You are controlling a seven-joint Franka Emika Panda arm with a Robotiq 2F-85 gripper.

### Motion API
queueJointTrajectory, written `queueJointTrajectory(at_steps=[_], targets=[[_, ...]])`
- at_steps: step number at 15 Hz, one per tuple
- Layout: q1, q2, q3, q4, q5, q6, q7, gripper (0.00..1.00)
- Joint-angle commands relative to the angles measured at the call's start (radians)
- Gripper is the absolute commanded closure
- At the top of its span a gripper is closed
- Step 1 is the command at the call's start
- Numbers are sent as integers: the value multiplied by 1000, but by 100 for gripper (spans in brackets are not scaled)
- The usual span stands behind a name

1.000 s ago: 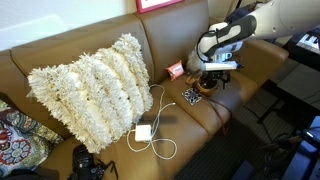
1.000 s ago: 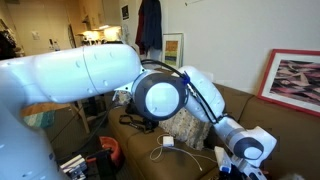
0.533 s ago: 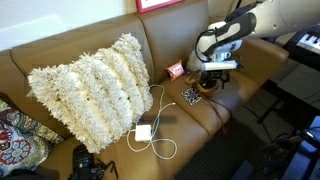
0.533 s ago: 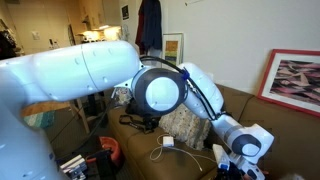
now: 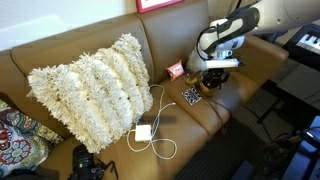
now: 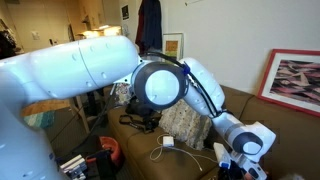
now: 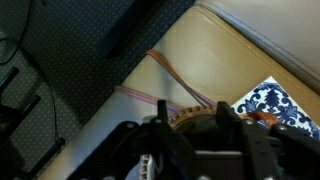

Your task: Move the brown bag to the left side of the sofa

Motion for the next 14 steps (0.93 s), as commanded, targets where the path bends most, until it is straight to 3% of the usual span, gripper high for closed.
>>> queueJointTrajectory(at_steps=[1,4,7,8,10,14], targets=[[-12,-63,11,-96,18,53,-24,76],[-15,-82,11,-120,18,76,-23,98],[-16,-91,10,-136,14,86,-22,100],[-11,-92,5,-138,6,77,-21,74],[-10,-97,3,-146,7,72,-12,69],[-16,-106,8,-166,16,94,-16,41]])
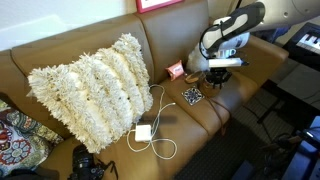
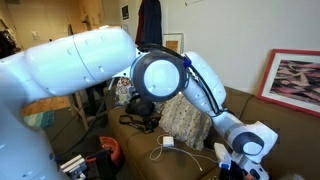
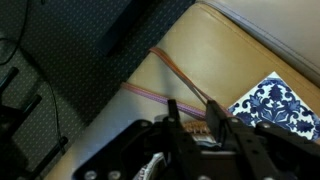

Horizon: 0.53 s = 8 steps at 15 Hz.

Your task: Move the brown bag to the left side of the sofa

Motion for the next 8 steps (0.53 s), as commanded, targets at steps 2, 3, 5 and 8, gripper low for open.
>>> queueJointTrajectory(at_steps=[2,3,5,8], targets=[[-12,-48,10,-76,19,43,-17,27],[-14,-47,9,-76,23,47,-7,21],[-18,-46,8,-80,24,58,-9,7],[-39,-54,8,-96,30,77,-16,0]])
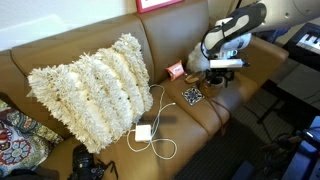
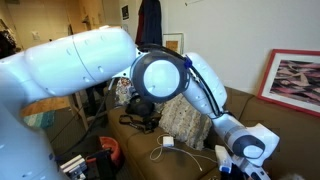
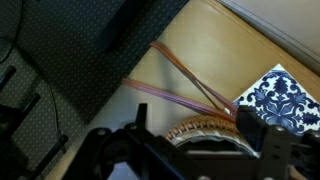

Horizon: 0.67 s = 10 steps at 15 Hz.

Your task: Move the brown bag to the left side of the sofa

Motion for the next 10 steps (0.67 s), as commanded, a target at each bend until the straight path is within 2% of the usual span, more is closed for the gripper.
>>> queueJointTrajectory(at_steps=[1,10], targets=[[-38,-52,8,-79,31,40,-18,0],[-68,-116,-6,-144,21,87,-14,0]])
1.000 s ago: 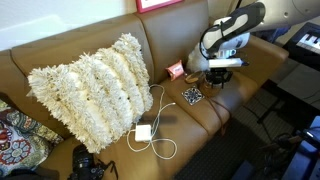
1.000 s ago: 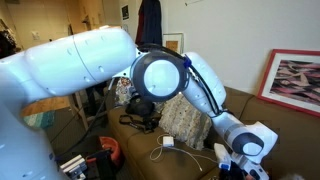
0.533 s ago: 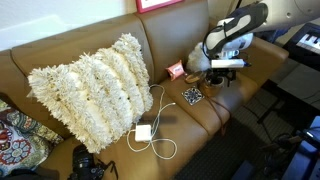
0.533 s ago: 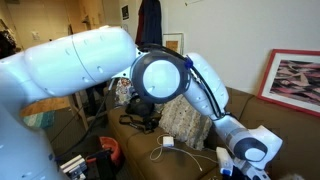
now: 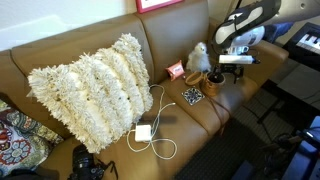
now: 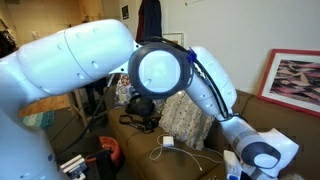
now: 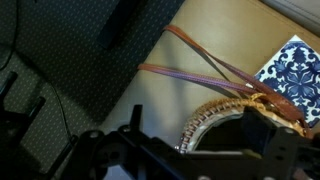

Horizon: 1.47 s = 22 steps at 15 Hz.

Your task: Move the brown bag to the left side of the sofa

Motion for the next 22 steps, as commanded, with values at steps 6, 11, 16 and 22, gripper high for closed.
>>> queueJointTrajectory(at_steps=[6,11,16,22], targets=[[11,-36,-6,-65,33,55,-12,0],[-1,33,-18,2,43,34,24,0],[-3,71,-41,62,32,31,43,0],[-2,122,-46,121,26,29,48,0]])
